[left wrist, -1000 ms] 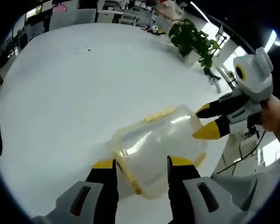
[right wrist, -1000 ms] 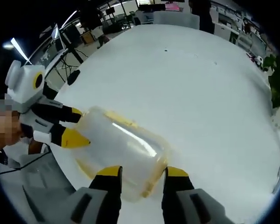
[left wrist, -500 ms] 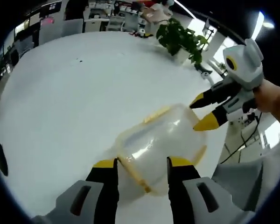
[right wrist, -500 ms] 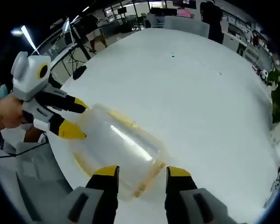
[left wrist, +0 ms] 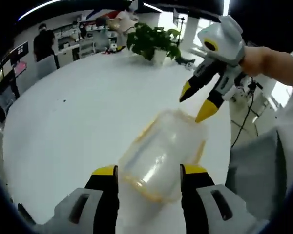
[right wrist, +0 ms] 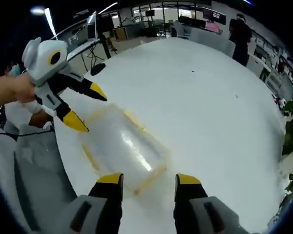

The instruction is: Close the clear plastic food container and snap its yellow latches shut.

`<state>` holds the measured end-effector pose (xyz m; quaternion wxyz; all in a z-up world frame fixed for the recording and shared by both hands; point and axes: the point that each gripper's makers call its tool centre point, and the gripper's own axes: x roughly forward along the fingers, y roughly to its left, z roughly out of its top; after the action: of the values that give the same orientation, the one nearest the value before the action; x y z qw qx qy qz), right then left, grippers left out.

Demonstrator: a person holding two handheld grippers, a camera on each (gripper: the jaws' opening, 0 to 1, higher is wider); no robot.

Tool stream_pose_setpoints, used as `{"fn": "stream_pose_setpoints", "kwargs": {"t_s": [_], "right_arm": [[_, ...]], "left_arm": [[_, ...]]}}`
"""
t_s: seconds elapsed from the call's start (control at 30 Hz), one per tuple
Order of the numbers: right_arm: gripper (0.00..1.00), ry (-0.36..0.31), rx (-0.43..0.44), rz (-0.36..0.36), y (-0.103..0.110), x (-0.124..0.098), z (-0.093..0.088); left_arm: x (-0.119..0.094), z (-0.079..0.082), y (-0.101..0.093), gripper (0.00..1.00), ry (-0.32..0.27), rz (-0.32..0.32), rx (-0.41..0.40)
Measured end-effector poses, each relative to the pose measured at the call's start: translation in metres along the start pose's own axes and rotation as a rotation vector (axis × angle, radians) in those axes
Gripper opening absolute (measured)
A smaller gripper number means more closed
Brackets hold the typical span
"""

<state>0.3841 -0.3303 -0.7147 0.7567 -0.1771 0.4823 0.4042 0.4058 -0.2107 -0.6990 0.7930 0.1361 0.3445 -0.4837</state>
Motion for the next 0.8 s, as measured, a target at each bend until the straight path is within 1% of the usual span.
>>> {"fn": "stream_pose_setpoints", "kwargs": {"t_s": [0.03,0.07,0.1,0.17,0.2,0.23,0.27,0.3,0.33,0.37,0.4,0.47,0.5,0.6,0.63,0.7,0.8], "right_arm": [[0.34,-0.013,-0.024,-0.002,-0.001,-0.001,0.002],[0.35,0.002,-0.052,-0.006,-0.003,-0.003,-0.001],[0.36,0.012,-0.055,-0.006,-0.003,-0.003,-0.003],[0.37,0.0,-0.1,0.011,-0.003,-0.006,0.0],[0.38,-0.04,-0.113,0.029,0.001,-0.007,0.007],[0.39,-0.076,-0.119,0.062,0.006,-0.01,0.013],[0.38,-0.102,-0.148,0.082,0.01,-0.013,0.019],[0.39,-0.144,-0.208,0.108,0.017,-0.016,0.027],[0.39,-0.146,-0.243,0.124,0.022,-0.018,0.028],[0.38,-0.158,-0.301,0.146,0.028,-0.019,0.031],[0.38,-0.165,-0.33,0.157,0.032,-0.019,0.033],[0.36,-0.15,-0.381,0.186,0.04,-0.019,0.032],[0.34,-0.137,-0.403,0.182,0.041,-0.018,0.032],[0.35,-0.152,-0.423,0.182,0.043,-0.016,0.037],[0.35,-0.162,-0.432,0.196,0.046,-0.015,0.04],[0.36,-0.174,-0.45,0.2,0.049,-0.014,0.045],[0.36,-0.167,-0.469,0.205,0.051,-0.006,0.049]], "left_arm": [[-0.001,0.003,-0.002,0.51,-0.011,-0.014,0.033],[-0.003,0.008,-0.008,0.51,-0.021,-0.041,0.056],[-0.003,0.011,-0.01,0.51,-0.03,-0.049,0.065],[-0.005,0.013,-0.01,0.51,-0.031,-0.059,0.089],[-0.006,0.016,-0.011,0.51,-0.04,-0.073,0.109],[-0.007,0.017,-0.013,0.5,-0.05,-0.087,0.122],[-0.008,0.019,-0.012,0.49,-0.059,-0.095,0.128],[-0.009,0.02,-0.013,0.48,-0.067,-0.111,0.13],[-0.009,0.021,-0.014,0.48,-0.074,-0.126,0.134],[-0.008,0.019,-0.015,0.49,-0.07,-0.136,0.149],[-0.008,0.019,-0.016,0.49,-0.066,-0.142,0.171],[-0.008,0.019,-0.02,0.5,-0.064,-0.165,0.203],[-0.008,0.019,-0.021,0.49,-0.064,-0.175,0.219],[-0.007,0.021,-0.027,0.48,-0.057,-0.202,0.264],[-0.006,0.023,-0.027,0.47,-0.057,-0.2,0.28],[-0.004,0.025,-0.028,0.46,-0.049,-0.205,0.291],[0.002,0.025,-0.032,0.43,-0.036,-0.229,0.321]]}}
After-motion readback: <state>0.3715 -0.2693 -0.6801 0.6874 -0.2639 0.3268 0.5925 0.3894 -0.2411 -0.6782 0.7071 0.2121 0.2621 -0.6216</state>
